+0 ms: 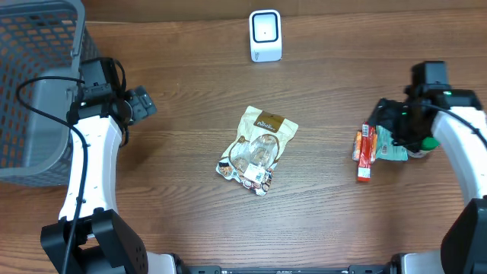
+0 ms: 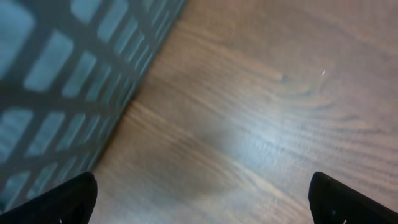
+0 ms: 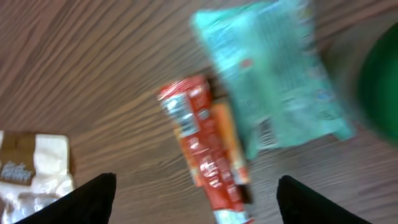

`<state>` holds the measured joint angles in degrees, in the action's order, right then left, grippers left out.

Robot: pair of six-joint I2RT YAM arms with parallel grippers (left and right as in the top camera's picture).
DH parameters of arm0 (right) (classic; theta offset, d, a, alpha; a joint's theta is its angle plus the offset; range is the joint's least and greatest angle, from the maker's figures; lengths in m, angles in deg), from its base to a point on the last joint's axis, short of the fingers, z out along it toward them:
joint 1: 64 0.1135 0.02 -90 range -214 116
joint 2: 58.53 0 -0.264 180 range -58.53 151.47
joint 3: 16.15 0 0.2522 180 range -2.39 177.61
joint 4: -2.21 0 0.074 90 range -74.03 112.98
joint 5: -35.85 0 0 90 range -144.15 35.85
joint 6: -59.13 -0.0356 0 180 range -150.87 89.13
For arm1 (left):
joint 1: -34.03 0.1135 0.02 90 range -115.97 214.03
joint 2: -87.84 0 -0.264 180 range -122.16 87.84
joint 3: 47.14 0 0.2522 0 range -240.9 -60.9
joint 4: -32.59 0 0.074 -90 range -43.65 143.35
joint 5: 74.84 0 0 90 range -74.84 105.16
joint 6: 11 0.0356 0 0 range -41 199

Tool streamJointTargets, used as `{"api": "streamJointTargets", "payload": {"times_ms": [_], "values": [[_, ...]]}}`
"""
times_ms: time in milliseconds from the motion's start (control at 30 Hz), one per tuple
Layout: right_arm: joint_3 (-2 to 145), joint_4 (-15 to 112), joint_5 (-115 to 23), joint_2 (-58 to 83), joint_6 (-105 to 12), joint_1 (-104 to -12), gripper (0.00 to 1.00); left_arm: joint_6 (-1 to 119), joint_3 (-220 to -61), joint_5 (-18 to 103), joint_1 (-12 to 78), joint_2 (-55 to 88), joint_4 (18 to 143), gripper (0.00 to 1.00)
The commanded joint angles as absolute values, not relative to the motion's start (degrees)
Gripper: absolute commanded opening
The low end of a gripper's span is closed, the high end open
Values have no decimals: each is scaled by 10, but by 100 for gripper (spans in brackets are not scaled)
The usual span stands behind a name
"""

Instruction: Scan the item barcode

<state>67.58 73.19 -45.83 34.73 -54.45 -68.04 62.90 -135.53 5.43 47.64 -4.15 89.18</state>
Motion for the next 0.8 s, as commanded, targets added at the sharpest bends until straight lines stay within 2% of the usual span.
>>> {"api": "streamJointTargets", "payload": {"times_ms": [0, 200, 233, 267, 533, 600, 633, 767], "values": [[685, 732, -466, 330, -529, -719, 90, 610, -1359, 92, 475, -37, 870, 100], [685, 732, -448, 330, -529, -739, 92, 586, -1359, 325, 475, -37, 885, 100], [684, 734, -432, 330, -529, -738, 96, 586, -1359, 353, 475, -37, 907, 100], [684, 735, -416, 330, -529, -736, 100, 586, -1359, 364, 475, -37, 923, 100], [684, 742, -265, 330, -436, -679, 100, 622, -1352, 397, 458, -37, 982, 99], [684, 733, -265, 330, -436, -649, 100, 628, -1342, 397, 442, -37, 991, 82], [684, 727, -265, 330, -436, -632, 100, 628, -1336, 397, 432, -37, 996, 67], [684, 684, -266, 335, -437, -558, 100, 628, -1299, 394, 381, -37, 999, 21]]}}
